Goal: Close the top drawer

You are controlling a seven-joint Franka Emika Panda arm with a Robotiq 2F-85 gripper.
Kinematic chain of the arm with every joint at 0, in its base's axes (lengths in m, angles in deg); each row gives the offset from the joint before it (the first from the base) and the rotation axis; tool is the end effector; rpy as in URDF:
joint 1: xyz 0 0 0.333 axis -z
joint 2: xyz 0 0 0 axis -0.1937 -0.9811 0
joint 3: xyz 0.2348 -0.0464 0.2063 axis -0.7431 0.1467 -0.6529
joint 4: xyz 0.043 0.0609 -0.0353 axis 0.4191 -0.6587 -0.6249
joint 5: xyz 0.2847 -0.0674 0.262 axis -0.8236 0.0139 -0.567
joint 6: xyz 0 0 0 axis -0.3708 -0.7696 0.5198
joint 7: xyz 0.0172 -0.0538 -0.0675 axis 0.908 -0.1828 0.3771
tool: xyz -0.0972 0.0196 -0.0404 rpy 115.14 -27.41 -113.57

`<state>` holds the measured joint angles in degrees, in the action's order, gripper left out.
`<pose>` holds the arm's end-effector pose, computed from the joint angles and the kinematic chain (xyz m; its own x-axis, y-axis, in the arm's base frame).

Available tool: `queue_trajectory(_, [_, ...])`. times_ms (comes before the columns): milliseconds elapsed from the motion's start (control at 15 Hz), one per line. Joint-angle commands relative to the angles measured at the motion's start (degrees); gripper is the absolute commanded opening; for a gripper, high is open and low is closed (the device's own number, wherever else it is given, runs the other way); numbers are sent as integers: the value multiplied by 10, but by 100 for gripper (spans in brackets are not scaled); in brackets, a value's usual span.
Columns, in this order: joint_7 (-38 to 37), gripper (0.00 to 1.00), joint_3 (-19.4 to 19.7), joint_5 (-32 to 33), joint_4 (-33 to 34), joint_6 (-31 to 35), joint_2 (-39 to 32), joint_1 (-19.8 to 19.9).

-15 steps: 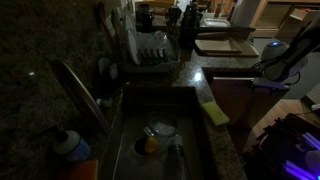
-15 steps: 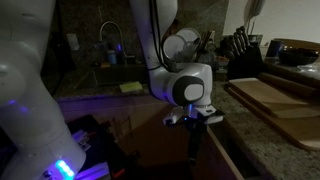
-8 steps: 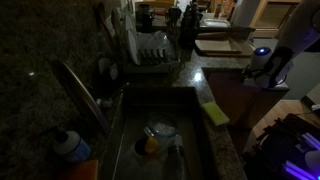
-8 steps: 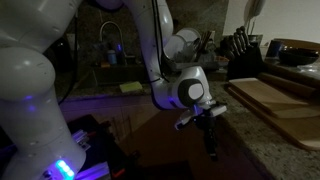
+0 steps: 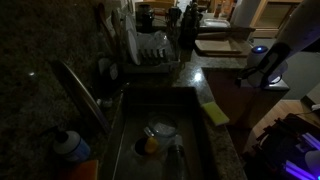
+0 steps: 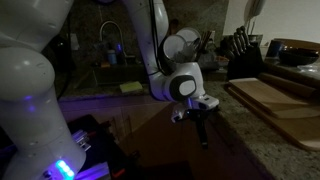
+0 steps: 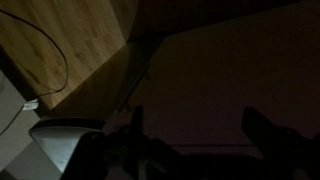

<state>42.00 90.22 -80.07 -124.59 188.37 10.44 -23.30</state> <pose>0.4571 -0.2110 0.1041 0.6376 -0.7180 0.2792 -0.7700 -0.5832 0.2588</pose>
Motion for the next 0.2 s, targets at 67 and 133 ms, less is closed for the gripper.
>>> queue_trajectory(67, [157, 100, -77, -35, -61, -28, 165, 63])
queue_trajectory(133, [109, 100, -36, -47, -22, -8, 81, 15])
